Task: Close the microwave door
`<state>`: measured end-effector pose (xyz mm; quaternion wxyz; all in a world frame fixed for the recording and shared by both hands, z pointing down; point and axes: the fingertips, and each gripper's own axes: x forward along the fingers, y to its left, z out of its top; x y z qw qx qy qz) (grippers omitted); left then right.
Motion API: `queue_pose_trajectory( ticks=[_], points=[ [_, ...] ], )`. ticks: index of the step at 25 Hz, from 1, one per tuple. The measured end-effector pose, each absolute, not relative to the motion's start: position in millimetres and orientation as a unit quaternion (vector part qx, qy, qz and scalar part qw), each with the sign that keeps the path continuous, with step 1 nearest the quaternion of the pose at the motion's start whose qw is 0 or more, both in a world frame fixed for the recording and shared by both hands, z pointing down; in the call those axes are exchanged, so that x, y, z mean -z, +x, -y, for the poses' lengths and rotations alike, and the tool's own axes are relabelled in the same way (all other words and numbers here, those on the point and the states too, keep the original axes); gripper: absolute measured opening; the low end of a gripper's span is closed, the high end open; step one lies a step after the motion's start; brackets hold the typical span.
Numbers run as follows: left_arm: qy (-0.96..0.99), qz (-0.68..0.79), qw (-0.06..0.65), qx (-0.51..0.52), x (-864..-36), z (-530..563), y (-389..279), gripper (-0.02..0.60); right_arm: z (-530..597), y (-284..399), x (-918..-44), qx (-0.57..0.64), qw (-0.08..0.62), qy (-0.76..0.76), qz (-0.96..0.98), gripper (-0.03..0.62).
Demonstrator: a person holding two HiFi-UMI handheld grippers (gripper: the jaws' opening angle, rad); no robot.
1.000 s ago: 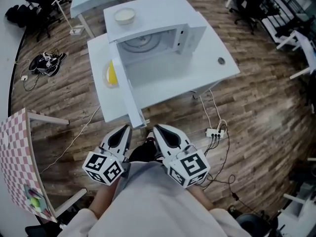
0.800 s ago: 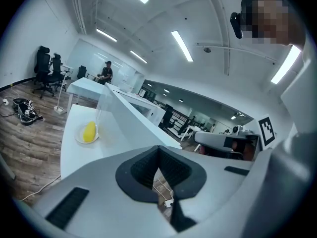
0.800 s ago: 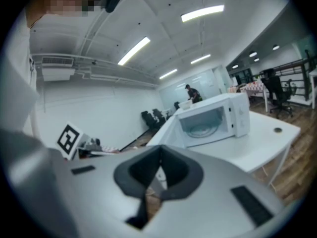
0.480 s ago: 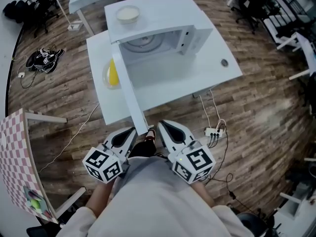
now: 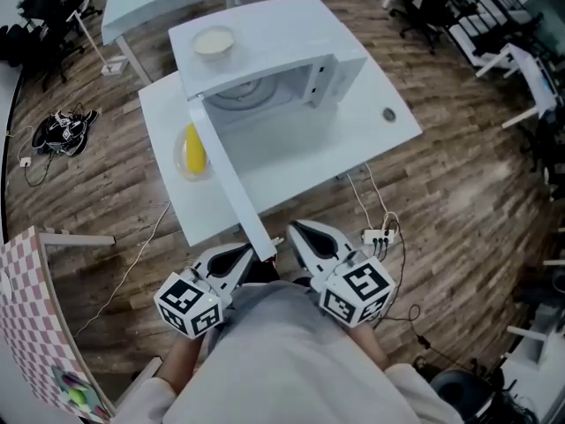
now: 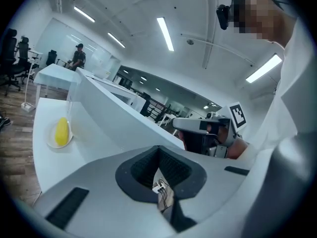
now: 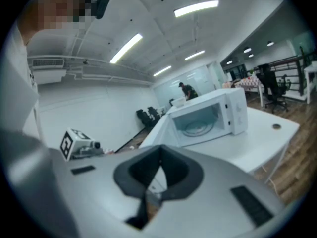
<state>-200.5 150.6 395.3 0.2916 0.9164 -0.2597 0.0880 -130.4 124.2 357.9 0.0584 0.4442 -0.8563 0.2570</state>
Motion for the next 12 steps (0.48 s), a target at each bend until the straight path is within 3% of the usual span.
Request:
queue_pose_trajectory(
  ticks=[12],
  points=[
    [0.932, 0.188, 0.294, -0.095, -395, -148, -185, 0.017, -120, -109, -361, -0.26, 0.056, 0.495, 0.827, 0.021]
  ],
)
